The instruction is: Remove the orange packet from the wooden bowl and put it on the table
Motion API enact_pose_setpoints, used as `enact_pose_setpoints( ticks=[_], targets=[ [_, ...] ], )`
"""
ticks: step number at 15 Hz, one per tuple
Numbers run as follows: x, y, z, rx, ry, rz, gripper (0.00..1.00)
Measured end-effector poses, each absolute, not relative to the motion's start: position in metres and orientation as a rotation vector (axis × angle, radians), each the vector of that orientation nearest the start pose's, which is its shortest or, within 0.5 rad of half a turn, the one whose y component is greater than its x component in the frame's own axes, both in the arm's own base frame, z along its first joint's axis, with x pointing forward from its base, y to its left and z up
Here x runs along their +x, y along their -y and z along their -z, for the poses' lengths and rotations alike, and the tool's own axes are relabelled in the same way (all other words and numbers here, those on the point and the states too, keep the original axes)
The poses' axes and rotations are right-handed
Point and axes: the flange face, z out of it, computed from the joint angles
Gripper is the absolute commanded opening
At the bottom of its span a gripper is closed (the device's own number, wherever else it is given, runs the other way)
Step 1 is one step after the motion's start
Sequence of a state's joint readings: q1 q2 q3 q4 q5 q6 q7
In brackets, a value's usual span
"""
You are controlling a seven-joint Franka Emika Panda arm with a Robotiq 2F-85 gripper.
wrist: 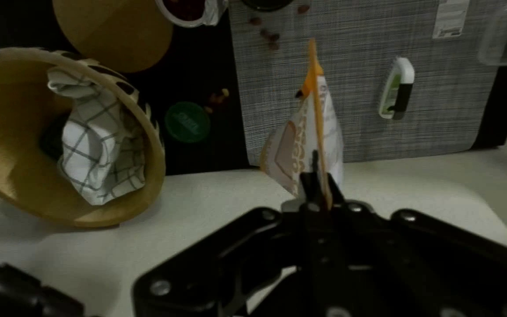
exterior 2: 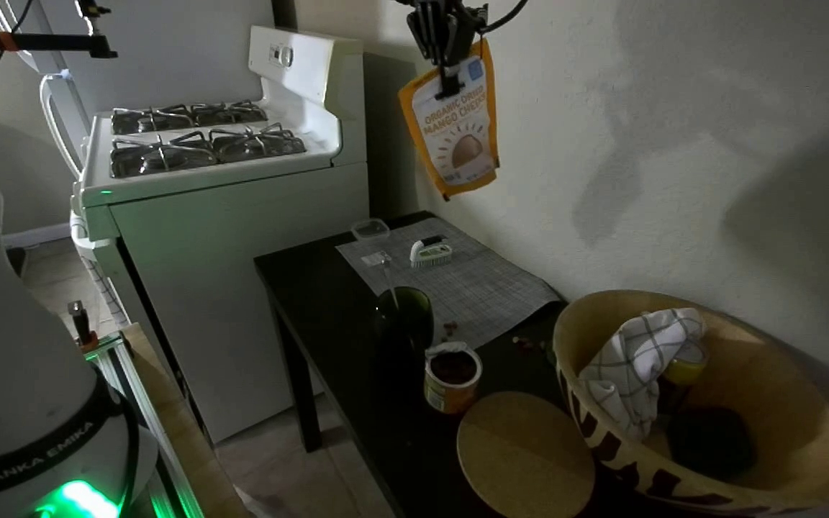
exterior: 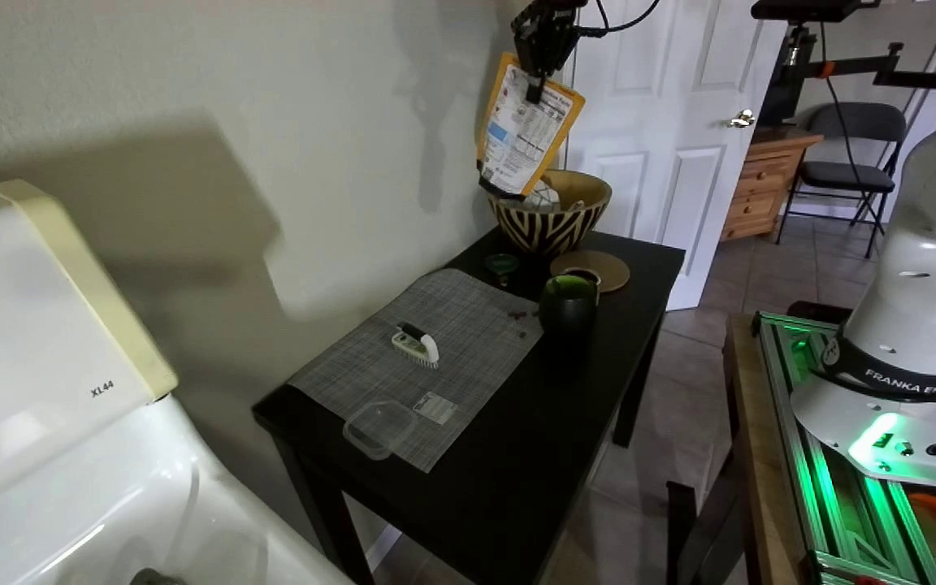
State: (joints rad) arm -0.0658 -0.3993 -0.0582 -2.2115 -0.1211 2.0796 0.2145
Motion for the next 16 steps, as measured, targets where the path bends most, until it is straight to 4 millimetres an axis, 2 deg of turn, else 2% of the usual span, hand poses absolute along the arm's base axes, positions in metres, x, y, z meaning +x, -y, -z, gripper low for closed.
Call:
enact_pose_setpoints(
  ticks=[1,5,7,10,16],
  targets=[
    [0.454,0.062,-0.565,-3.155,-0.453,0.434,0.03],
    [0.452,0.07,-0.562,-3.152,-0.469,0.423,0.01],
    [0.458,0.064,-0.559,-3.141,-0.475,0.445,0.01],
    [0.48,0.031,-0.55,-3.098,-0.487,0.506,0.01],
    [0.534,-0.061,-0.505,-2.983,-0.441,0.464,0.01]
  ],
)
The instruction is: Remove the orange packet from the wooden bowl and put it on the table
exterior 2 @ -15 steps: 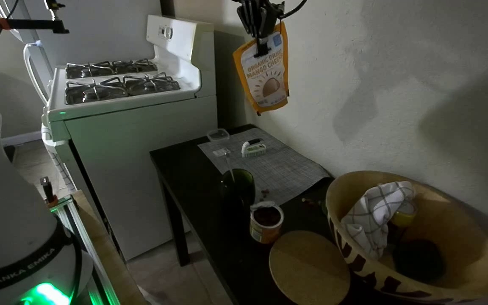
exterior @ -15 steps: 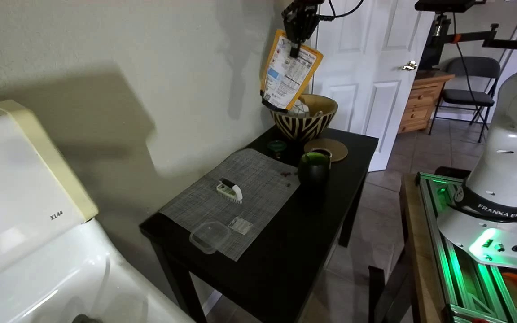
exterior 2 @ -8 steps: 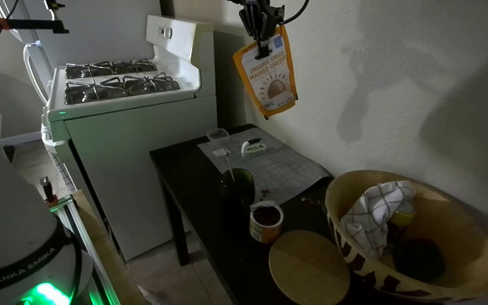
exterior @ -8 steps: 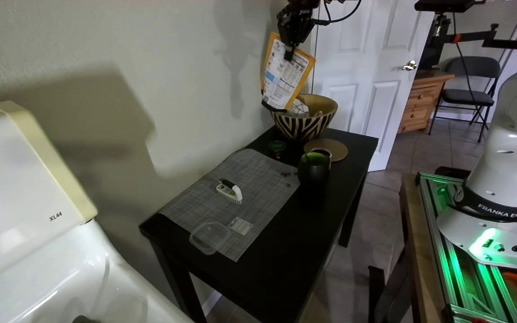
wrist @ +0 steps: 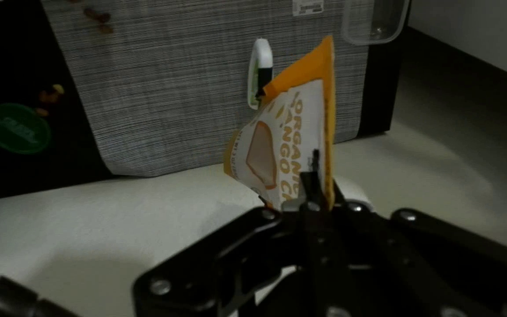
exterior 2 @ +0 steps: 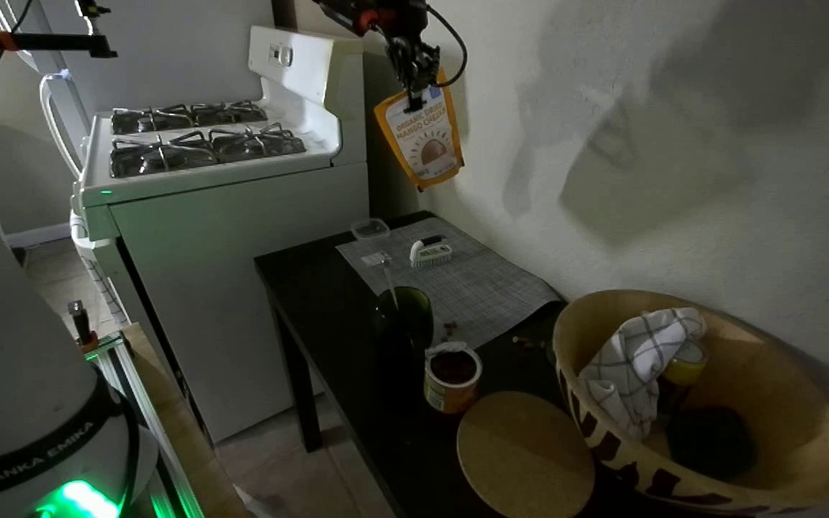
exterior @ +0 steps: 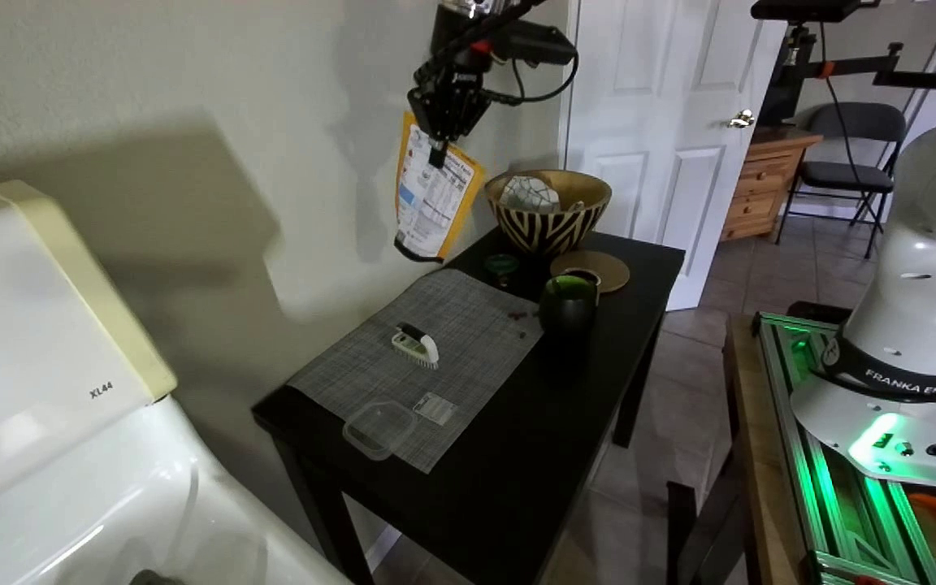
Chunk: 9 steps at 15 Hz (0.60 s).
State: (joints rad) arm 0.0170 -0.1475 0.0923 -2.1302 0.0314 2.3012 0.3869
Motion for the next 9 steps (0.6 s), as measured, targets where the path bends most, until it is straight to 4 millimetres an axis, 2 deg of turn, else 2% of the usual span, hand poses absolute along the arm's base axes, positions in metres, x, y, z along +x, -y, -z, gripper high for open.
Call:
enact_pose_setpoints(
  ticks=[2,5,7,9],
  targets=[
    [0.548,-0.079,-0.489,-2.953,-0.444,0.411,0.01],
    [0.566,-0.095,-0.462,-2.873,-0.463,0.297,0.01],
    [0.576,-0.099,-0.444,-2.847,-0.463,0.245,0.03],
    [0.577,-0.098,-0.444,-2.849,-0.464,0.246,0.03]
  ],
)
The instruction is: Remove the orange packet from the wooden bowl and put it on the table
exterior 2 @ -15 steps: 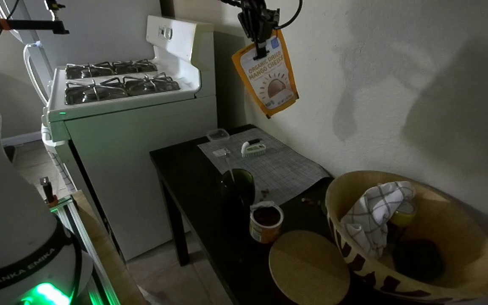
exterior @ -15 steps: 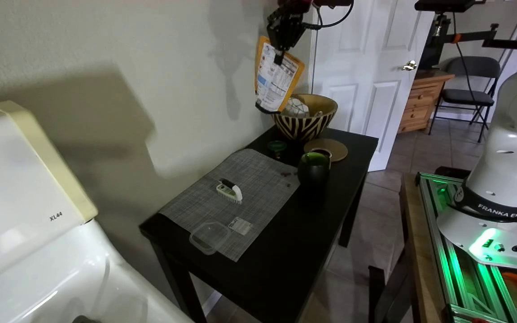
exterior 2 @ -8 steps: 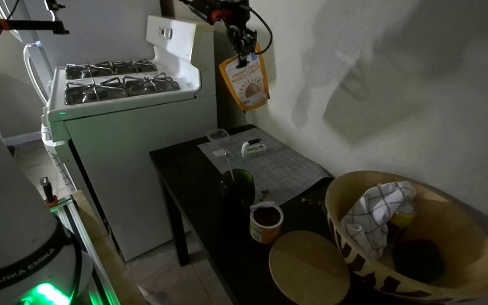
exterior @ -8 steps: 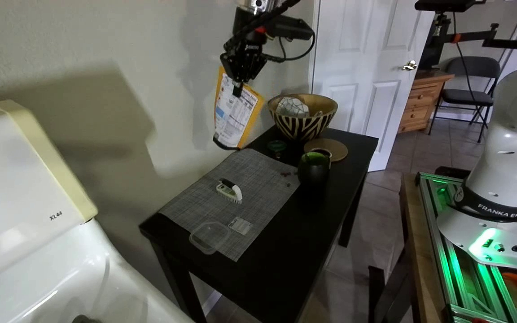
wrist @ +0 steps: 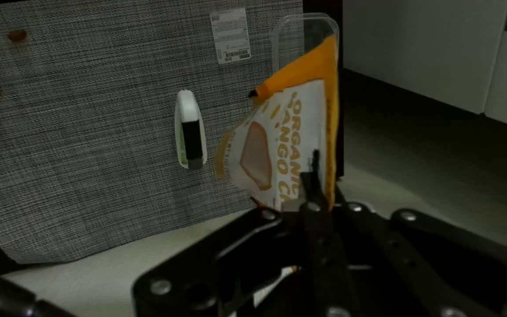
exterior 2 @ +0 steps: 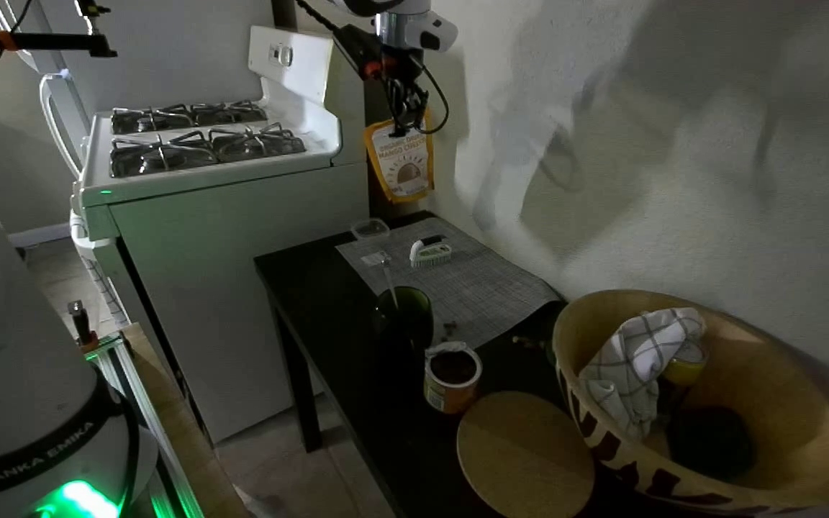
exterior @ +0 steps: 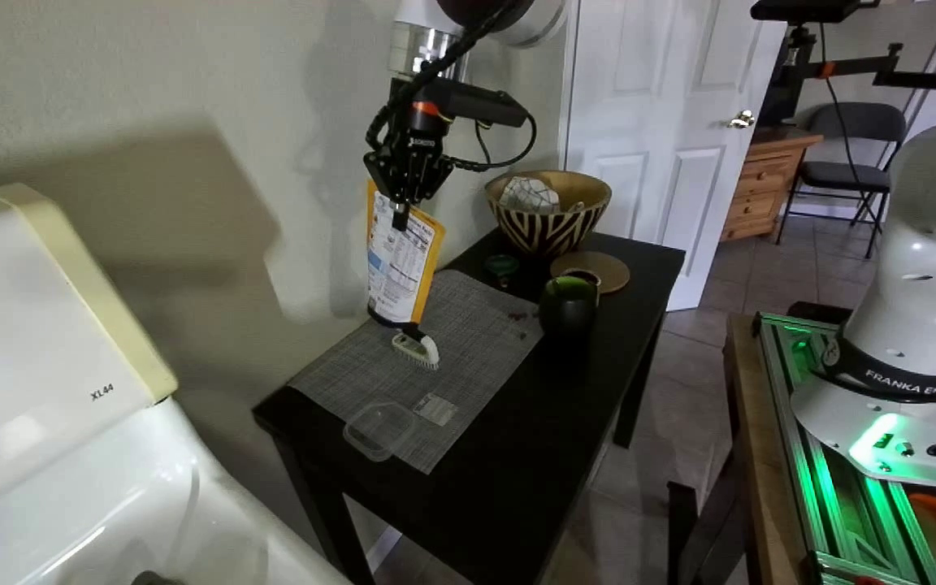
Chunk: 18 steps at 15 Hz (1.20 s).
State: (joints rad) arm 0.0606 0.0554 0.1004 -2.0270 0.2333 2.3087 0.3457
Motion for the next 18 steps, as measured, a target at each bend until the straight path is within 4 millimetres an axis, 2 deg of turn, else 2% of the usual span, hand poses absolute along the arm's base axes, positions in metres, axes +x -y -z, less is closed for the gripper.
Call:
enact_pose_setpoints(
  ticks=[3,5,12,18],
  targets=[
    [0.576,-0.097,-0.45,-2.845,-0.464,0.259,0.01],
    [0.578,-0.097,-0.444,-2.837,-0.484,0.246,0.01],
    [0.611,-0.091,-0.373,-2.677,-0.702,0.225,0.01],
    [0.635,-0.097,-0.338,-2.591,-0.793,0.226,0.01]
  ],
)
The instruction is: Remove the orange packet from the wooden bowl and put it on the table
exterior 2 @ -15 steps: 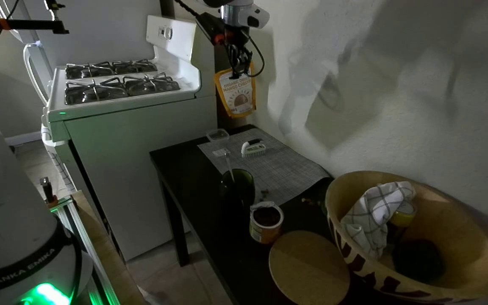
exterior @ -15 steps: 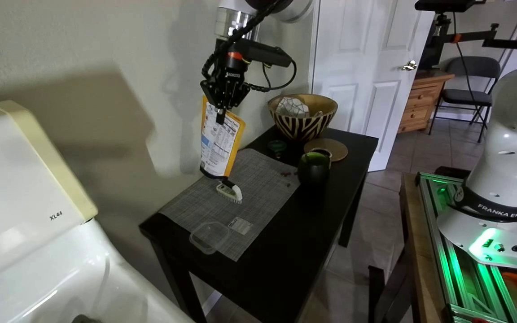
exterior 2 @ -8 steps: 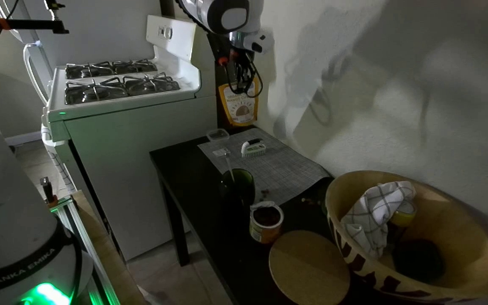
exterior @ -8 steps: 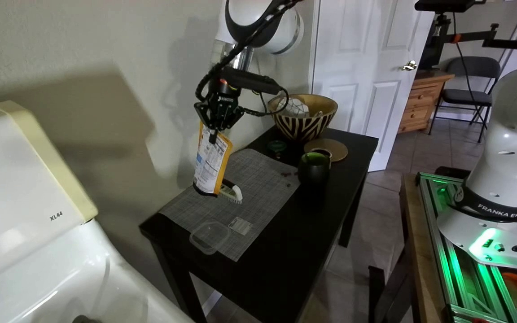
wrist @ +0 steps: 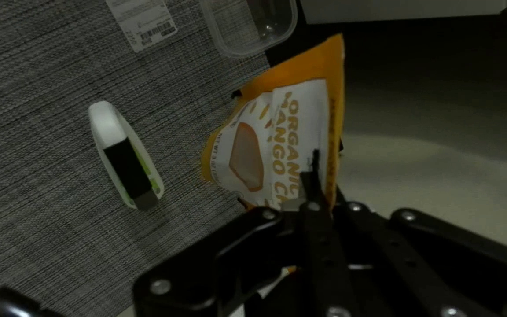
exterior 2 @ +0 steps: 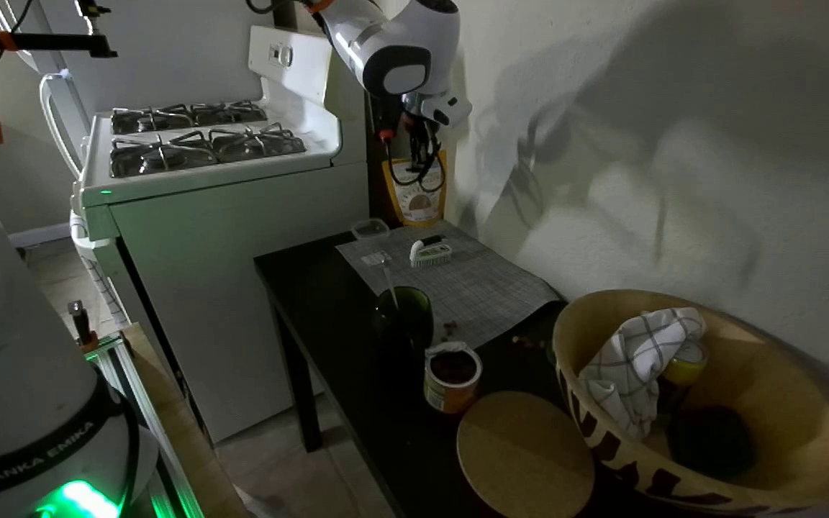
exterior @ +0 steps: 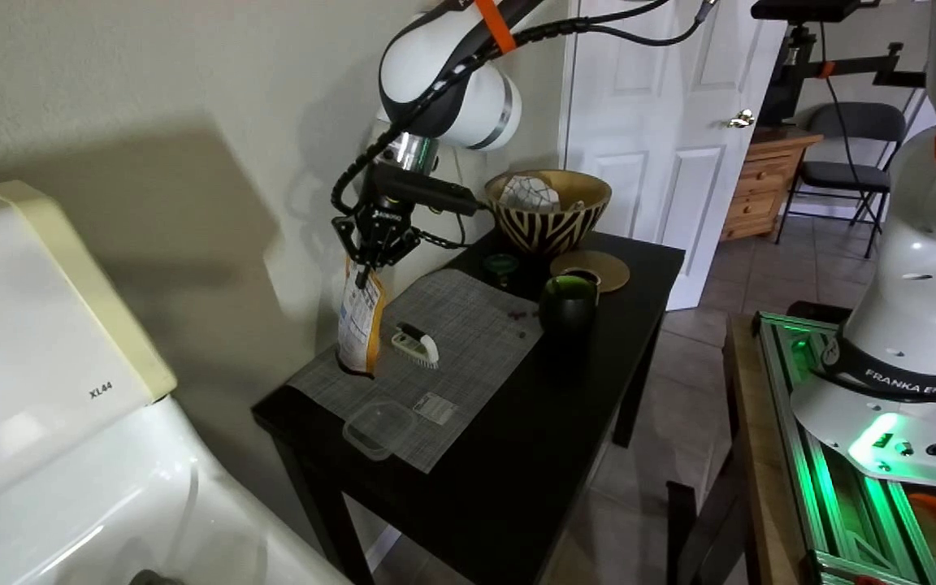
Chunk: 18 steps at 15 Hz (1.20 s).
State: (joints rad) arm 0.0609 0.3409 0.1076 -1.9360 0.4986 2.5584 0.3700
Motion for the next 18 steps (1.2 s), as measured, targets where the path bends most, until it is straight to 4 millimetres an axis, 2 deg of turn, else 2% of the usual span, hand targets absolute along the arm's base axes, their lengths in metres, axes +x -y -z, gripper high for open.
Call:
enact_pose_setpoints(
  ticks=[6,11,16,17,18],
  targets=[
    [0.65,-0.106,-0.32,-2.542,-0.838,0.188,0.01],
    [0.656,-0.105,-0.304,-2.512,-0.93,0.146,0.01],
    [0.658,-0.1,-0.297,-2.479,-1.03,0.117,0.01],
    [0.658,-0.099,-0.296,-2.473,-1.048,0.111,0.28],
    [0.658,-0.098,-0.295,-2.47,-1.064,0.104,0.29]
  ],
)
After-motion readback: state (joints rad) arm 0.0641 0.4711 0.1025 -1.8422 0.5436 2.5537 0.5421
